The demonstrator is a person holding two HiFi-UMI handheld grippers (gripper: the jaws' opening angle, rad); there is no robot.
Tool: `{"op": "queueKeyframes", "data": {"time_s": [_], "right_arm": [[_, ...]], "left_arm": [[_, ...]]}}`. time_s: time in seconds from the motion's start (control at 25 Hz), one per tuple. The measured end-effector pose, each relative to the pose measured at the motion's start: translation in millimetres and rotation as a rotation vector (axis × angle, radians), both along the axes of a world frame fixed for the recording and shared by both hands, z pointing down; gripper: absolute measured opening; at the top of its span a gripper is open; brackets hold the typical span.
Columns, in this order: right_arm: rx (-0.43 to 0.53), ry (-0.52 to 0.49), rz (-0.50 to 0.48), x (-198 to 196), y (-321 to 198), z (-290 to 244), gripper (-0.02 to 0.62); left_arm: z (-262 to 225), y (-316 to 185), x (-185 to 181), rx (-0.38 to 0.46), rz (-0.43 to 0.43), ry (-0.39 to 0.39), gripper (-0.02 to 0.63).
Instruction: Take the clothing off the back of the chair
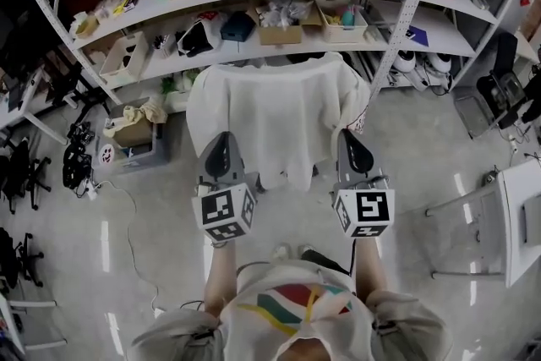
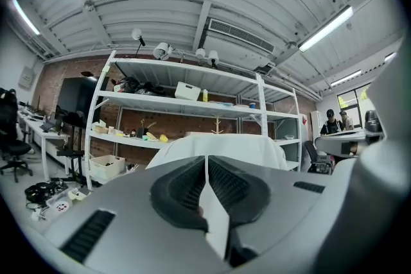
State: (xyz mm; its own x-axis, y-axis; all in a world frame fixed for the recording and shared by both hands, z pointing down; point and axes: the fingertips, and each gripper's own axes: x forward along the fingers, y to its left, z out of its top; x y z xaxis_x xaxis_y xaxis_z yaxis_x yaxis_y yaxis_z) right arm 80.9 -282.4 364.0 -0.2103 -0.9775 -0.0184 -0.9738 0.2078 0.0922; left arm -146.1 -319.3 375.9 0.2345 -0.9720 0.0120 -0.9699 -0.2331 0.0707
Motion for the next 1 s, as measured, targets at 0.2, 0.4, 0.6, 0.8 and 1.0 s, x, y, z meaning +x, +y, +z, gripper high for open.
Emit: {"op": "queueKeyframes", "data": {"time_s": [0.2,0.4,0.6,0.8,1.0], "right_arm": [[-0.018,0.015,-0.021,15.7,-18.4,-6.1,0.005],[-0.004,0.040,-0.037,28.7,-35.1,-13.2,0.005],[-0.007,0.055,0.017,42.8,-53.6,-13.2,0.006],[-0.066,0.091,0.054,53.8,-83.7,-6.8,0.249],[-0.152,0.106,0.094,68.8,-116.8,17.0,0.304]], "left_arm": [[-7.5,-9.7,-9.2,-0.001,-0.063,0.012,0.023],[-12.3,-21.4,-14.6,0.015,-0.119,-0.018,0.023],[-19.2,-33.9,-23.0,0.032,-0.140,-0.077,0.026],[-21.8,-57.2,-32.2,0.027,-0.125,-0.124,0.222],[9.9,-93.4,-39.4,-0.070,-0.107,-0.139,0.270]]}}
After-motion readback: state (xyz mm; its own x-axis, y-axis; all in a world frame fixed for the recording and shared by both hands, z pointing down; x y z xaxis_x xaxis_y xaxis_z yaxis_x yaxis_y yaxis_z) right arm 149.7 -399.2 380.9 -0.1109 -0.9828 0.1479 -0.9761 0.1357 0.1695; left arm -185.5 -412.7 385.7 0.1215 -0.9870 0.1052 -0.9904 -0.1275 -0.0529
